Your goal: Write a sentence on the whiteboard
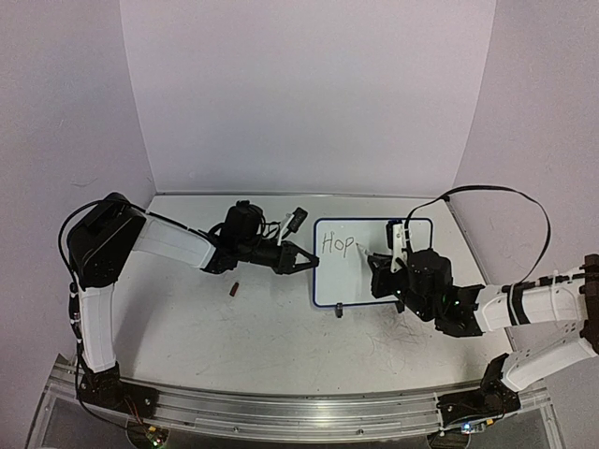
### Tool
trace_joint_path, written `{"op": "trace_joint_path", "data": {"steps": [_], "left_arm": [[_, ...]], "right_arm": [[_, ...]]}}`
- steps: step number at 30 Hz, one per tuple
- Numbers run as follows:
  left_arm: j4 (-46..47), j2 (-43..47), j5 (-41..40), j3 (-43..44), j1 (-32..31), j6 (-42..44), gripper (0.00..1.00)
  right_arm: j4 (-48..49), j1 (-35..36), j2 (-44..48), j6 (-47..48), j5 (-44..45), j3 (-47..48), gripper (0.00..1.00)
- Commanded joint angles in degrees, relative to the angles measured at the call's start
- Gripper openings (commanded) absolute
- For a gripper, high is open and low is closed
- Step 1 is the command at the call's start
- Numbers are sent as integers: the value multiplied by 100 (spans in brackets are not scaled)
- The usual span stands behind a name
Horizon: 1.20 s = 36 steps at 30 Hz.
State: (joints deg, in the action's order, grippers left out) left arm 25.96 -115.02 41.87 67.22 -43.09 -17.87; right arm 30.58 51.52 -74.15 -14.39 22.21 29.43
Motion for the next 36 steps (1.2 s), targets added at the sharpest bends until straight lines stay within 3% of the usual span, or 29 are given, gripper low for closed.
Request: {"op": "trace_joint_path", "data": {"steps": [1, 36], "left_arm": [[103, 381, 146, 23, -15, 55, 0], [103, 365, 161, 72, -15, 66, 0]], "right_arm": [[-53, -28, -30, -119, 362, -12, 0], [201, -81, -411, 108, -33, 288, 0]]}}
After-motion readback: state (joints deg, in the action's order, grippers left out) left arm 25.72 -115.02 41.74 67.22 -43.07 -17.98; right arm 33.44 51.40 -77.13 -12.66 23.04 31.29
